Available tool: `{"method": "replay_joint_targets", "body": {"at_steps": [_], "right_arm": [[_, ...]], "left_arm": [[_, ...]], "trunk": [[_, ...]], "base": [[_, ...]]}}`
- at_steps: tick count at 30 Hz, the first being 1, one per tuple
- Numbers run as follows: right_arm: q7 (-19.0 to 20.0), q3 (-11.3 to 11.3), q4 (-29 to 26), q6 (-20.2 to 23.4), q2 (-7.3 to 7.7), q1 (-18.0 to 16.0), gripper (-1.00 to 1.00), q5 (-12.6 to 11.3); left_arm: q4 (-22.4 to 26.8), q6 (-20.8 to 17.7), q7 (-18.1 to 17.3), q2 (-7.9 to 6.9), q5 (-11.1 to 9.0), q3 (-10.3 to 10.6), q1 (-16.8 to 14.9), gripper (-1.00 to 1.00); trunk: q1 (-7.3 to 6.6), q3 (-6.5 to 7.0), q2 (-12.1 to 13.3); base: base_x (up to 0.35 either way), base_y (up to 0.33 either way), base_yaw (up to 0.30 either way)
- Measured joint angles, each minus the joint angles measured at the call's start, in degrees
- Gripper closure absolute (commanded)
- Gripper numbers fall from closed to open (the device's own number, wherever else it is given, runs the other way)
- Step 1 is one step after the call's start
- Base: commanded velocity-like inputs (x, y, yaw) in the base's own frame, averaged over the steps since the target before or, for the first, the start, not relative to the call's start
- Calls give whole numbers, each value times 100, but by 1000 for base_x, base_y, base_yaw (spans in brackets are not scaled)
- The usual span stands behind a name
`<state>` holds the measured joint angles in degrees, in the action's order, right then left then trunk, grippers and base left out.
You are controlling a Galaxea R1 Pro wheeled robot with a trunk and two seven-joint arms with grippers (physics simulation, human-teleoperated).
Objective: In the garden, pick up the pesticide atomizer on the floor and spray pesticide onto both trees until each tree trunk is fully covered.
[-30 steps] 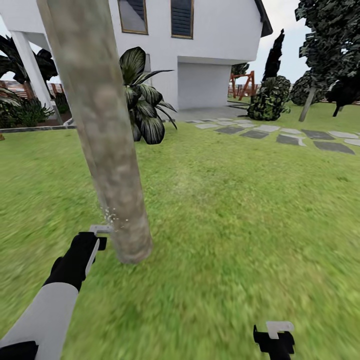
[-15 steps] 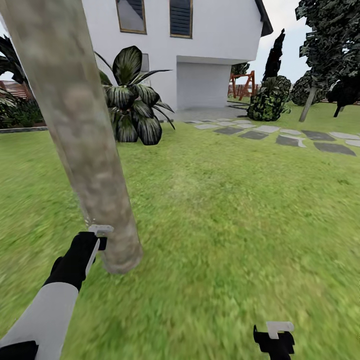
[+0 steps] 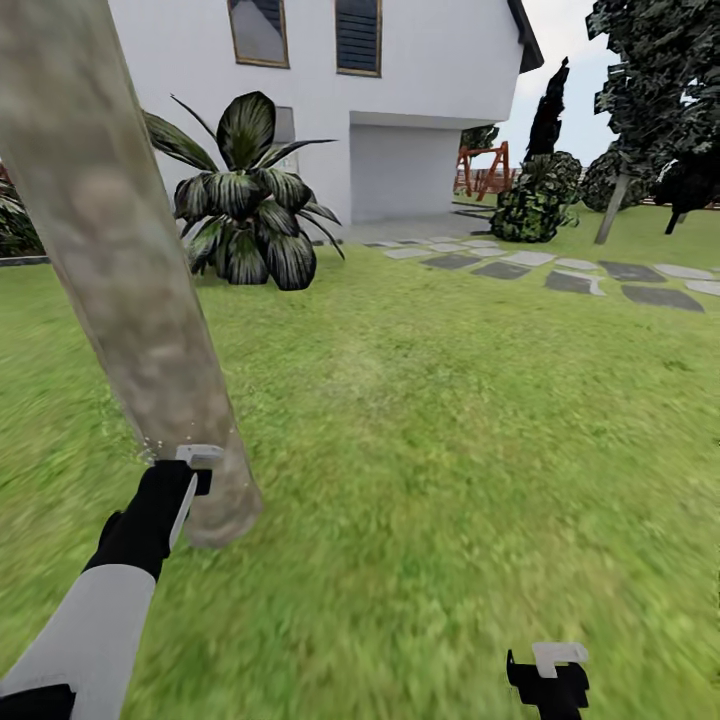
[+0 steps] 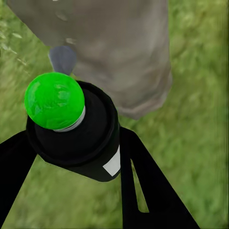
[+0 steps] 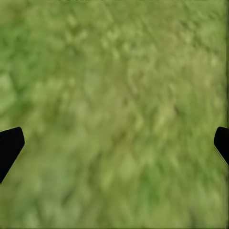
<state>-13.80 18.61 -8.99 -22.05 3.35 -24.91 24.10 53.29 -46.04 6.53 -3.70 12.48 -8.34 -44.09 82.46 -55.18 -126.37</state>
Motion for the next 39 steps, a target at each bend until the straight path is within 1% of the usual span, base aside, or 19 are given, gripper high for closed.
{"method": "replay_joint_targets", "body": {"at_steps": [10,14,15,16,17,19,26,35,39], "right_arm": [[0,-1,3,0,-1,-1,-100,0],[2,-1,3,0,-1,-1,-100,0],[4,0,3,0,-1,-1,-100,0],[2,-1,3,0,-1,-1,-100,0],[2,-1,3,0,-1,-1,-100,0],[7,0,3,0,0,-1,-100,0],[9,0,1,0,0,0,-100,0],[9,0,2,0,0,0,-100,0],[6,-1,3,0,-1,-1,-100,0]], "left_arm": [[32,-3,-1,-4,11,4,2,100],[114,-27,-2,-54,24,-1,-29,100],[159,-89,-2,-54,17,-2,-34,100],[290,-347,-5,-52,28,3,-39,100],[395,-491,-6,-47,24,5,-36,100],[512,-611,-8,-33,19,6,-14,100],[554,-644,-8,-17,18,18,9,100],[557,-645,-8,-17,18,-3,10,100],[541,-637,4,-84,28,-11,39,100]], "trunk": [[0,28,0],[0,42,0],[0,45,0],[0,48,0],[0,52,0],[0,57,0],[-1,59,0],[-2,59,0],[-2,59,0]], "base": [[0,-282,247],[0,-282,257],[0,-282,257],[0,-282,257],[0,-282,255],[15,-282,133],[88,-281,12],[176,-244,32],[189,-234,258]]}}
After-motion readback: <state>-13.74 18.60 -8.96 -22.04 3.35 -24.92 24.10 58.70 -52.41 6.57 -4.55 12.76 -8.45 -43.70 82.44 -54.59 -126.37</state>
